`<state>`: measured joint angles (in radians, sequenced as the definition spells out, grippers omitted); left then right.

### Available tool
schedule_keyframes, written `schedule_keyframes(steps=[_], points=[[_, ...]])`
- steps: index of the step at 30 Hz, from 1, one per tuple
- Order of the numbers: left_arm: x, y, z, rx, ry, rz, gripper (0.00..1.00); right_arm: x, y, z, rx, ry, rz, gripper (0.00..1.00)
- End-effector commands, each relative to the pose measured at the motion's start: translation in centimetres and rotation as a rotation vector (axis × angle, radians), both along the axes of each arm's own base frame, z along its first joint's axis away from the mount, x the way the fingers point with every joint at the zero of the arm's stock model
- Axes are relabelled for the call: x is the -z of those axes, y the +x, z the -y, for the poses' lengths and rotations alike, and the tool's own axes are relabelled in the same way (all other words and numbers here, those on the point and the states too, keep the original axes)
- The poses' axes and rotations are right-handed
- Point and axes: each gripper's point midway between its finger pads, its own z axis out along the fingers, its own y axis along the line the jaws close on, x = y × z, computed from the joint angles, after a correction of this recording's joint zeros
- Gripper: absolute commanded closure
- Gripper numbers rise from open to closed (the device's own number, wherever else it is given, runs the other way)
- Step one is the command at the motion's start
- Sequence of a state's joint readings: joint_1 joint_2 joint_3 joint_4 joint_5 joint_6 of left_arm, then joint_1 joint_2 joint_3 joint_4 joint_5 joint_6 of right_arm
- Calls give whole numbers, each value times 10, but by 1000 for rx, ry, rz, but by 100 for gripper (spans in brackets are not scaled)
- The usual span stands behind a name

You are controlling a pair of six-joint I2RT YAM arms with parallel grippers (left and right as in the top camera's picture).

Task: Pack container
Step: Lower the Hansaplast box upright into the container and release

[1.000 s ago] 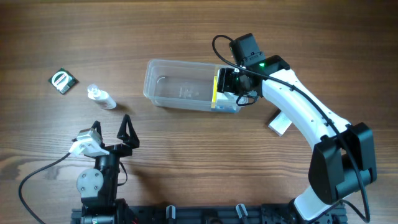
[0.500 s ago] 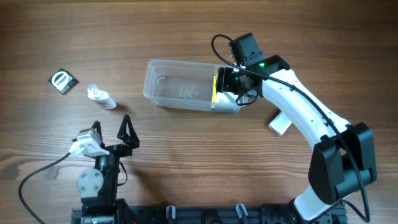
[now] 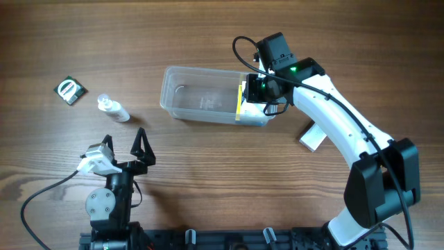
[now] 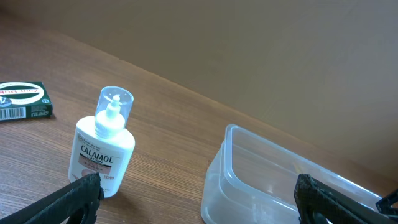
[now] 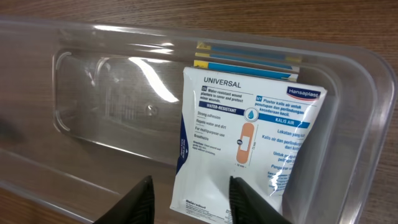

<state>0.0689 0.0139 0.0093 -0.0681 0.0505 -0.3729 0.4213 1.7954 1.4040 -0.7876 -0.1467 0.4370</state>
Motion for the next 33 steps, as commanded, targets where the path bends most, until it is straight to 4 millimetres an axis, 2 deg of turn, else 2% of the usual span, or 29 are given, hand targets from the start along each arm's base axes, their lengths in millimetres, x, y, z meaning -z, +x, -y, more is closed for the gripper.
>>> schedule_keyframes(steps=[1, 11, 16, 22, 28, 33], points=[[2, 0, -3, -14, 2, -5, 0, -3, 5, -9, -24, 16, 11, 63], [2, 0, -3, -14, 2, -5, 0, 49, 4, -8, -23, -32, -99, 60], [2, 0, -3, -14, 2, -5, 0, 59, 5, -9, -24, -38, -110, 60], [2, 0, -3, -14, 2, -5, 0, 39, 13, -12, -42, -22, -59, 59], [2, 0, -3, -14, 1, -5, 0, -4, 18, -14, -72, -10, 0, 51], [2, 0, -3, -14, 2, -5, 0, -42, 12, -11, -77, 2, 38, 44]])
